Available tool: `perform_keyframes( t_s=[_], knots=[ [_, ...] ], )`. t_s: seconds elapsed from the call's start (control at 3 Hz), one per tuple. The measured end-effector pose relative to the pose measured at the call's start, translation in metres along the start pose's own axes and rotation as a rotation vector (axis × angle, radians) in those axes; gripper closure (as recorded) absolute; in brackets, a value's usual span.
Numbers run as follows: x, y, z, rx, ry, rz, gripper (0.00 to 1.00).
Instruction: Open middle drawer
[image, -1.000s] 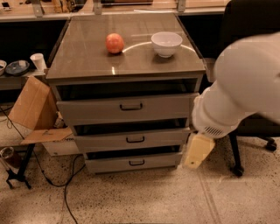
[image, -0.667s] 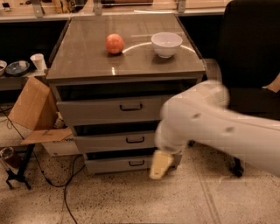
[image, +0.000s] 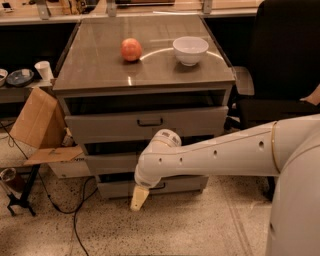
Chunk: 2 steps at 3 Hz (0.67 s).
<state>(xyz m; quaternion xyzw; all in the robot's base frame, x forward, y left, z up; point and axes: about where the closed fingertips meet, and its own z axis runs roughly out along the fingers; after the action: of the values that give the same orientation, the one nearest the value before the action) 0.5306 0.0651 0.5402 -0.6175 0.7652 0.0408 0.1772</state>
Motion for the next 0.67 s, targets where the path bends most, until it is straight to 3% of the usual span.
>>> perform_keyframes(
  t_s=[0.33, 0.67],
  knots=[
    [0.0, 0.0, 0.001, 0.001, -0.003, 0.0, 0.0],
    [0.002, -0.026, 0.022, 0.012, -0.029, -0.028, 0.0]
  ],
)
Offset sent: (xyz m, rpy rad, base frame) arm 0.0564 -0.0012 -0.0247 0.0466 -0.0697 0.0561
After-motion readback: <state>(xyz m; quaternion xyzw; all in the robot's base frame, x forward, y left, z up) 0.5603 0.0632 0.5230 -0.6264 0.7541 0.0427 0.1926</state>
